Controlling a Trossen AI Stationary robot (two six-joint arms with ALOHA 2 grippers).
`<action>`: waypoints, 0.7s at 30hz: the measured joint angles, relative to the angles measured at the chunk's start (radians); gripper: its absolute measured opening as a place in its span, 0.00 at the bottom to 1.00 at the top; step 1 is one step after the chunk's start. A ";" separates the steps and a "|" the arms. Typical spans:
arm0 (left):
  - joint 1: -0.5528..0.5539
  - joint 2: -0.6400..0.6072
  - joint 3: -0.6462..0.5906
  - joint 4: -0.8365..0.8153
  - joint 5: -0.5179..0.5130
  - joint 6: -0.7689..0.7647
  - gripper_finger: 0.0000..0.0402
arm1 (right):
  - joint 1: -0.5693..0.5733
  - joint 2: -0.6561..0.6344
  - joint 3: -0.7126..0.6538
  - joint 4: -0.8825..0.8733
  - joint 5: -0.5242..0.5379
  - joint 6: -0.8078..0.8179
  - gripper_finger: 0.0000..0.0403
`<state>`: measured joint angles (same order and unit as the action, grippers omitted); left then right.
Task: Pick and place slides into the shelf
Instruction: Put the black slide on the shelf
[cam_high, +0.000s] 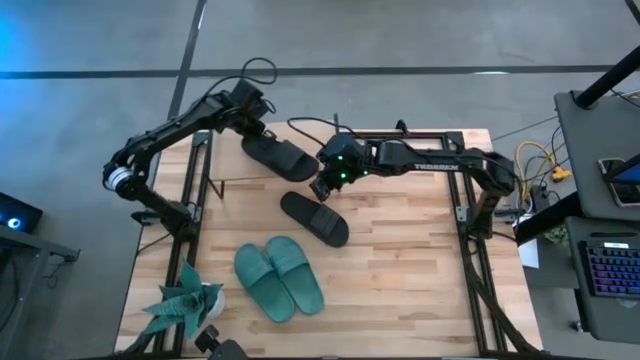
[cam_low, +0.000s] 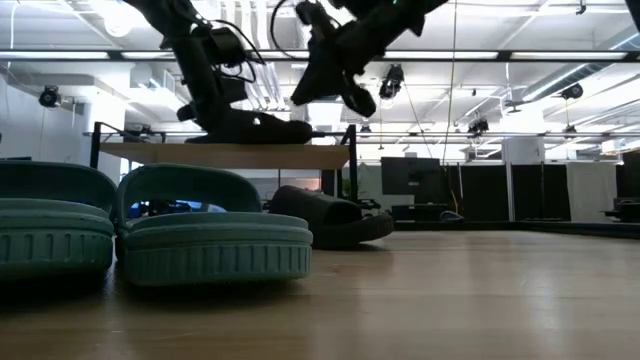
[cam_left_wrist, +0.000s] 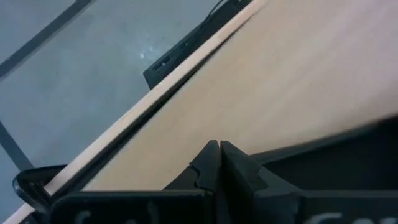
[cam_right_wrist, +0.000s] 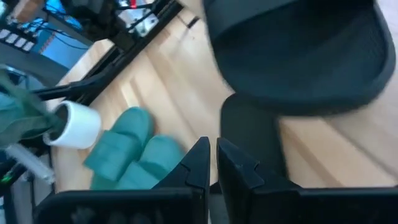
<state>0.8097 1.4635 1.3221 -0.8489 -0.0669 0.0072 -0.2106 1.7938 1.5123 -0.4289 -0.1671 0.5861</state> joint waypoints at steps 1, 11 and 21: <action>0.000 -0.008 -0.001 -0.012 0.003 0.000 0.00 | -0.007 0.009 0.003 0.001 0.000 -0.006 0.06; -0.006 -0.111 -0.009 -0.060 0.005 -0.027 0.00 | -0.095 0.075 0.030 0.003 0.005 -0.057 0.06; -0.007 -0.139 -0.021 -0.075 0.005 -0.027 0.00 | -0.185 0.086 0.061 0.058 0.014 -0.076 0.06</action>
<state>0.8028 1.3244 1.3006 -0.9243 -0.0624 -0.0200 -0.3958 1.8793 1.5737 -0.3714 -0.1535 0.5099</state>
